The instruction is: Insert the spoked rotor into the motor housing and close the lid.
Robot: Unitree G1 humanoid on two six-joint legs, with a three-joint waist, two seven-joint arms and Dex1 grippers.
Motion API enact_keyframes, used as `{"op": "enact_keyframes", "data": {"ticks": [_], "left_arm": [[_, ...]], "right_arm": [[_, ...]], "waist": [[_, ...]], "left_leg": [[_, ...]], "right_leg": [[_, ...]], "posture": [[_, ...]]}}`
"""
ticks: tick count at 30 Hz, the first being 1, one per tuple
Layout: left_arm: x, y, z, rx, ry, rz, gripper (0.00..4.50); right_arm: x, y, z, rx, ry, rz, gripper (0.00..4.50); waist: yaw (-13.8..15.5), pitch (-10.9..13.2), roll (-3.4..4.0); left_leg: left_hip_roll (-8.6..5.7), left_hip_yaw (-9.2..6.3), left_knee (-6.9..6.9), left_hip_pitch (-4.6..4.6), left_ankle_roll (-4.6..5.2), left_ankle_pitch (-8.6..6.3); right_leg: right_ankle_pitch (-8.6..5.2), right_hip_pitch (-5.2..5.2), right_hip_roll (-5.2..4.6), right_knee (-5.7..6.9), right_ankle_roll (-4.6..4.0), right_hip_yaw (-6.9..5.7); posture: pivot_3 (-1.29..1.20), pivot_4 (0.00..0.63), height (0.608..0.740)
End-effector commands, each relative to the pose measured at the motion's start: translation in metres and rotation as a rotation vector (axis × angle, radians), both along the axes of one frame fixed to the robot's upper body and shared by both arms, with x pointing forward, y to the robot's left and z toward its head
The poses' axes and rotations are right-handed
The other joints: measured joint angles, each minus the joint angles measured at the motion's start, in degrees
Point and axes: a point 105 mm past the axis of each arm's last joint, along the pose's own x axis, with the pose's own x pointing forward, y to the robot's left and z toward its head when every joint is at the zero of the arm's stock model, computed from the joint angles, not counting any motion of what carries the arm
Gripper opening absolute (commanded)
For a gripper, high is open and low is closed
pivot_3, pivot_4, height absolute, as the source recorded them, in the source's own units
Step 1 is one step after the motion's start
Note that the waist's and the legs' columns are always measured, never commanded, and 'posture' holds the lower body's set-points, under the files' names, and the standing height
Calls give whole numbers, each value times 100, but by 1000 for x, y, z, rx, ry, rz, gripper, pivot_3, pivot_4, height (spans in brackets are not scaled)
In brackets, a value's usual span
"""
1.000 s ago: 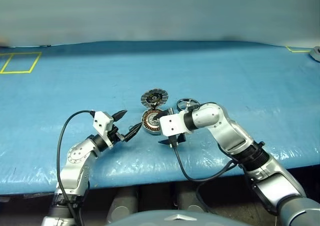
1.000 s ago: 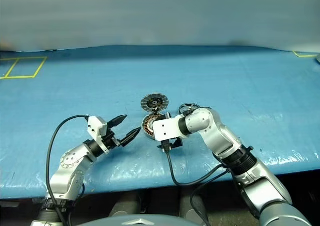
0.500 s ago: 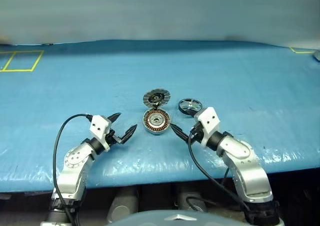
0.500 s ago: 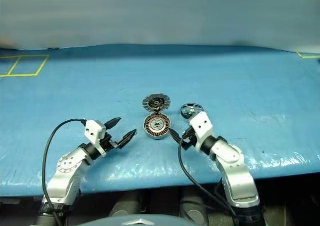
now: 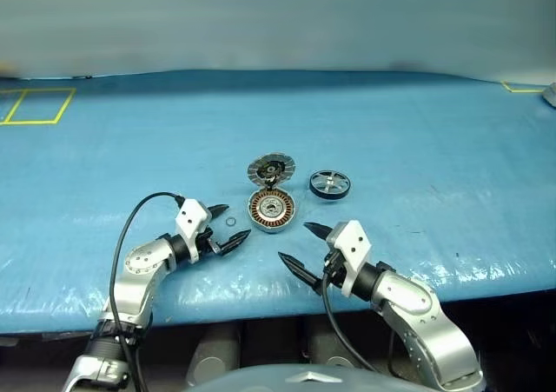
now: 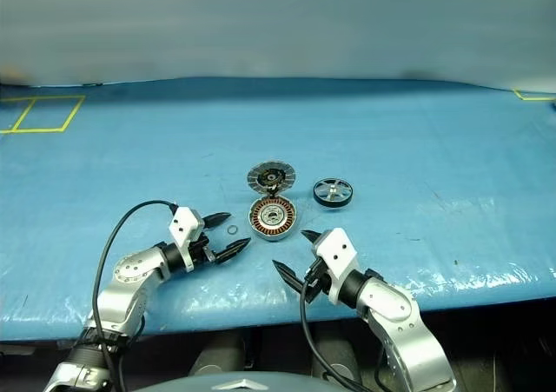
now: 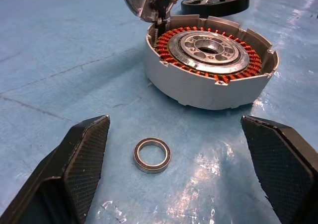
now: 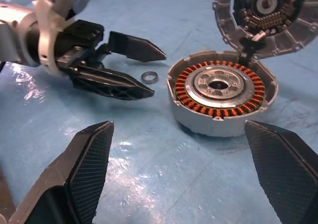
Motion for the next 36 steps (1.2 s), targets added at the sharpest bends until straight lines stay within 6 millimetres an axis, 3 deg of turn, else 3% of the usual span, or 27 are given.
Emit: {"op": "enact_keyframes", "data": {"ticks": [1,10,21,27,30,36], "left_arm": [[5,-4,2,21,-18,-21,4500],[6,1,-13,83,29,0,4500],[-5,24,-30,135,97,50,4500],[-10,24,-37,156,114,44,4500],[-9,25,-40,172,112,56,3858],[-9,24,-45,177,121,56,1891]], "right_arm": [[-5,7,11,5,-26,81,4412],[3,2,1,-57,-19,51,4412],[7,-1,-5,-106,-20,37,4412],[7,1,-6,-131,-22,42,4412],[8,1,-5,-137,-26,39,4447],[9,0,-5,-152,-29,32,4447]], "waist": [[1,0,0],[2,-1,-1],[-18,-7,2],[-32,-12,6],[-32,-12,6],[-5,-17,8]], "left_leg": [[0,0,-1,0,0,0],[-3,1,0,1,3,-1],[1,4,0,12,3,-2],[4,5,0,26,3,-2],[4,6,-1,34,2,-3],[3,6,-2,38,3,-3]], "right_leg": [[0,1,0,-1,0,0],[3,4,0,-5,5,2],[3,9,1,0,5,4],[1,20,-1,1,4,6],[1,21,-2,1,4,8],[0,20,-3,-1,4,7]], "posture": [[0,150,740],[0,150,740],[0,150,740],[0,150,740],[0,150,740],[0,150,740]]}}
